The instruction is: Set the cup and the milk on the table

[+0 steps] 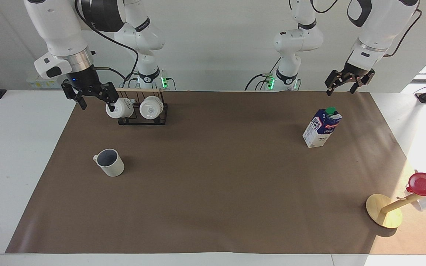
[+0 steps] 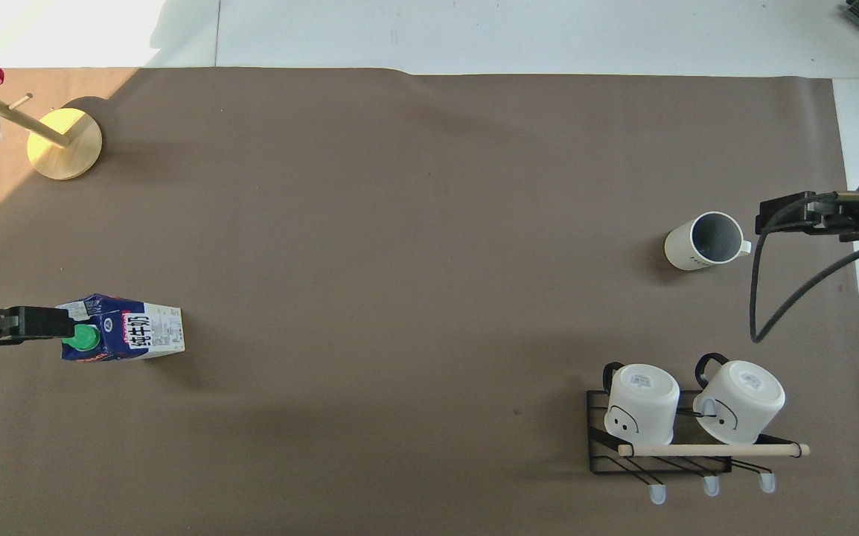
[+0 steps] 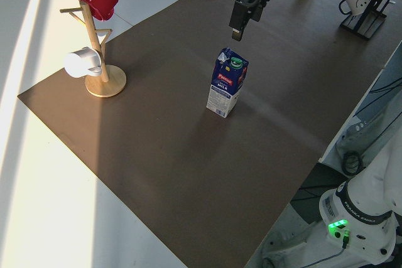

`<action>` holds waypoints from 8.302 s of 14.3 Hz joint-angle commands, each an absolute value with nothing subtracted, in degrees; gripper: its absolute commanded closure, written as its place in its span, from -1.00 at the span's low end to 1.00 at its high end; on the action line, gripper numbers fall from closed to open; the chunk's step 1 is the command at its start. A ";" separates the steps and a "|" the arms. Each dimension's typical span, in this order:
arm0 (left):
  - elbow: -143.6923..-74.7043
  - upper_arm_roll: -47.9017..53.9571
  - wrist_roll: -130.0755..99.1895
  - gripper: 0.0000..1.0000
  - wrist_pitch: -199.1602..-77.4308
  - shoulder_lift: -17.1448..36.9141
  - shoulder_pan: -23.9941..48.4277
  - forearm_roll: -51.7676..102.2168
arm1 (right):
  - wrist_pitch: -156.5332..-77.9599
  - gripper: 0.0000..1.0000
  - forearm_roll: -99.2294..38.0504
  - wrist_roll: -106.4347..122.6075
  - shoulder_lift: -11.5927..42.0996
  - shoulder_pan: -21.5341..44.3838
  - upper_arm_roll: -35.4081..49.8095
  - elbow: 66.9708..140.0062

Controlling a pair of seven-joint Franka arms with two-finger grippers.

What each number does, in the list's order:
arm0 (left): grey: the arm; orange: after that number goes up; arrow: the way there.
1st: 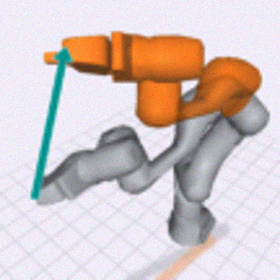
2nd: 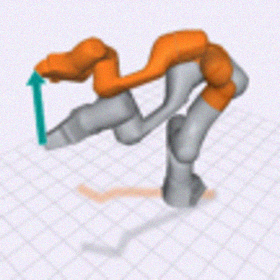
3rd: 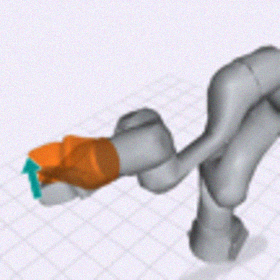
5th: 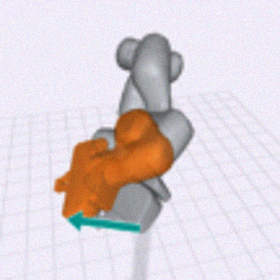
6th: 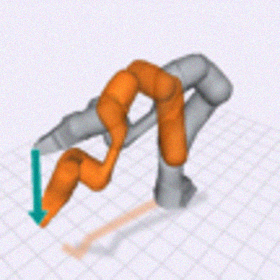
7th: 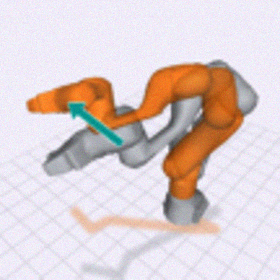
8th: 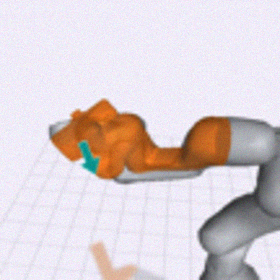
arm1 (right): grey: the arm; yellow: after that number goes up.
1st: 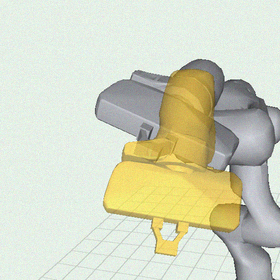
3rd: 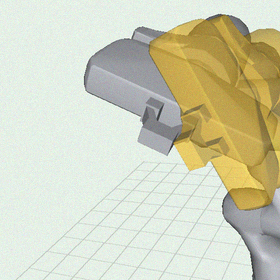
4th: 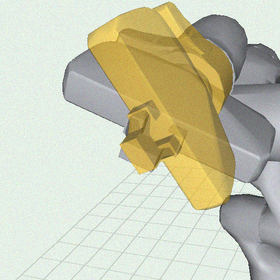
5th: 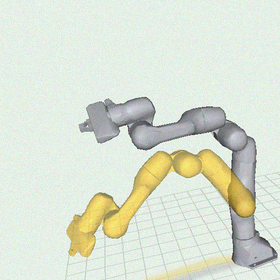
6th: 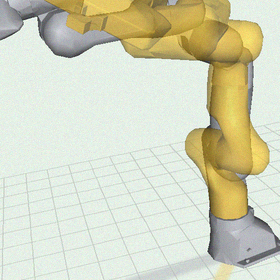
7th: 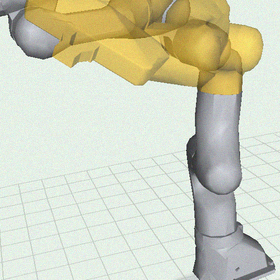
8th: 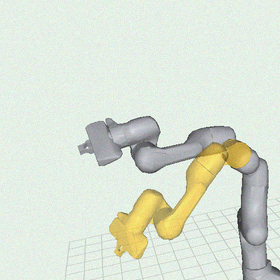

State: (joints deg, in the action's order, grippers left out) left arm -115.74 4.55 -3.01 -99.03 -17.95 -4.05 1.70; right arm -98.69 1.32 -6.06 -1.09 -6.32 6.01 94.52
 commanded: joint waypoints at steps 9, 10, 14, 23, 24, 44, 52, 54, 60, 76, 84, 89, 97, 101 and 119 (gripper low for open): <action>-116.63 3.87 -2.64 -1.00 -100.11 -18.19 -2.02 1.32 | -103.00 -1.00 0.97 -6.24 -0.97 -7.21 6.24 95.19; -116.63 3.87 -2.64 -1.00 -100.11 -18.28 -1.93 1.32 | -103.79 -1.00 1.05 -6.15 -0.62 -7.21 6.24 95.01; -118.82 3.87 -2.55 -1.00 -102.99 -18.19 -2.02 1.32 | -105.11 -1.00 1.05 -5.80 2.63 -9.31 6.24 95.10; -125.24 3.69 6.42 -1.00 -109.78 -18.63 -4.40 1.32 | -119.09 -1.00 4.47 -6.15 8.79 -8.97 6.15 104.32; -125.77 3.69 6.42 -1.00 -110.12 -18.72 -4.05 1.32 | -119.35 -1.00 4.66 -6.24 9.75 -8.96 6.15 104.50; -133.68 3.78 6.77 -1.00 -120.58 -18.37 -3.60 1.32 | -128.30 0.25 7.29 -10.37 15.37 -7.91 6.15 111.71; -134.82 3.87 7.03 -1.00 -121.64 -18.11 -3.52 1.32 | -124.73 1.00 7.38 -8.00 10.73 -5.38 6.94 112.06; -134.65 3.87 7.03 -1.00 -121.55 -18.11 -3.17 1.32 | -122.01 1.00 7.38 -6.95 8.80 -3.00 6.94 111.80; -134.21 3.78 7.03 -0.43 -121.11 -18.02 -3.51 1.32 | -121.38 1.00 7.29 -9.75 7.47 9.12 6.94 109.35; -126.74 3.78 6.33 -0.07 -113.56 -17.75 -3.52 1.32 | -111.87 1.00 9.23 -42.97 23.02 32.16 7.03 90.69; -123.14 3.95 3.79 -0.07 -110.93 -17.32 -3.17 1.49 | -119.34 0.93 4.49 -41.13 21.45 34.01 8.08 99.65; -122.26 4.31 -0.35 -0.07 -109.07 -17.49 -1.32 1.84 | -121.20 -0.41 2.02 -40.17 20.39 34.01 8.26 101.95; -122.26 4.31 -12.01 -0.06 -109.95 -17.84 7.18 1.93 | -117.88 -1.00 1.85 -40.00 10.92 28.67 8.17 100.55; -121.64 4.31 -22.55 -0.04 -111.35 -17.49 14.57 1.93 | -113.73 -1.00 1.93 -37.18 4.58 20.24 8.00 100.55; -129.72 4.31 -36.56 -0.03 -126.12 -14.07 27.25 1.93 | -98.35 -1.00 0.70 -10.72 -3.96 -0.79 6.51 97.56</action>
